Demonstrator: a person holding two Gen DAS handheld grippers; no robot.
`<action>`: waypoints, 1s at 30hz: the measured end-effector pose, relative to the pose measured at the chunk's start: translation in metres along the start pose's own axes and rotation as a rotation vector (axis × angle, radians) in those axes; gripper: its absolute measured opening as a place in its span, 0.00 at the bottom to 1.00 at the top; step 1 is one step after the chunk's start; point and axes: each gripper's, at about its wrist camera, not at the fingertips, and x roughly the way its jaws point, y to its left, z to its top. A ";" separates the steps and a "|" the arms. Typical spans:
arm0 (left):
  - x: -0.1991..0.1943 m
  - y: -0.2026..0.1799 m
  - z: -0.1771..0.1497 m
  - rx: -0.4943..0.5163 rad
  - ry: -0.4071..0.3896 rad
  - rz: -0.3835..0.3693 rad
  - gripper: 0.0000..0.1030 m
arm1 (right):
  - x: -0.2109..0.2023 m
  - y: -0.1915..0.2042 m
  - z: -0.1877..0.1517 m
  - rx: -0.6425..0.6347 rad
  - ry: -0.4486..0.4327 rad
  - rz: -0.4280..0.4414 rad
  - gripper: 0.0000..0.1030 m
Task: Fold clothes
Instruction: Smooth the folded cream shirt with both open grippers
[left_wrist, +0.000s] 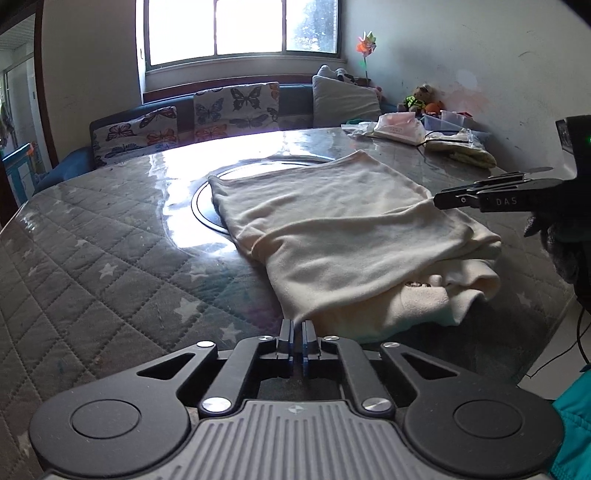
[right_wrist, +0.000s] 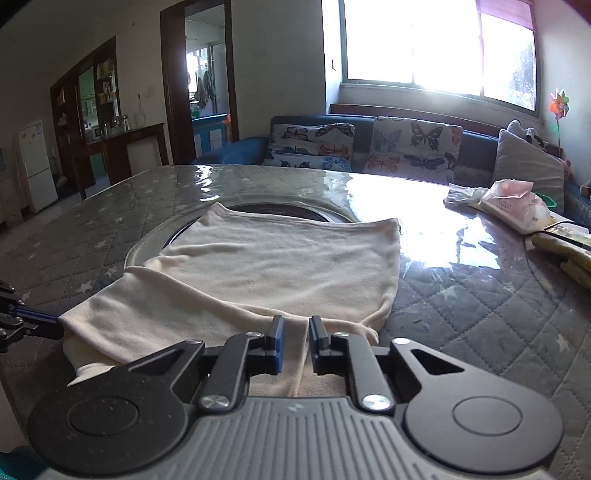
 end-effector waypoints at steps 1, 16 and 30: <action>-0.003 0.002 0.003 0.000 -0.005 -0.005 0.06 | -0.002 0.000 0.001 -0.003 -0.008 0.006 0.13; 0.070 0.005 0.064 -0.123 -0.044 -0.095 0.08 | 0.027 0.021 -0.001 -0.037 0.037 0.109 0.18; 0.084 0.013 0.062 -0.122 -0.038 -0.013 0.13 | 0.035 0.014 0.003 -0.040 0.039 0.092 0.22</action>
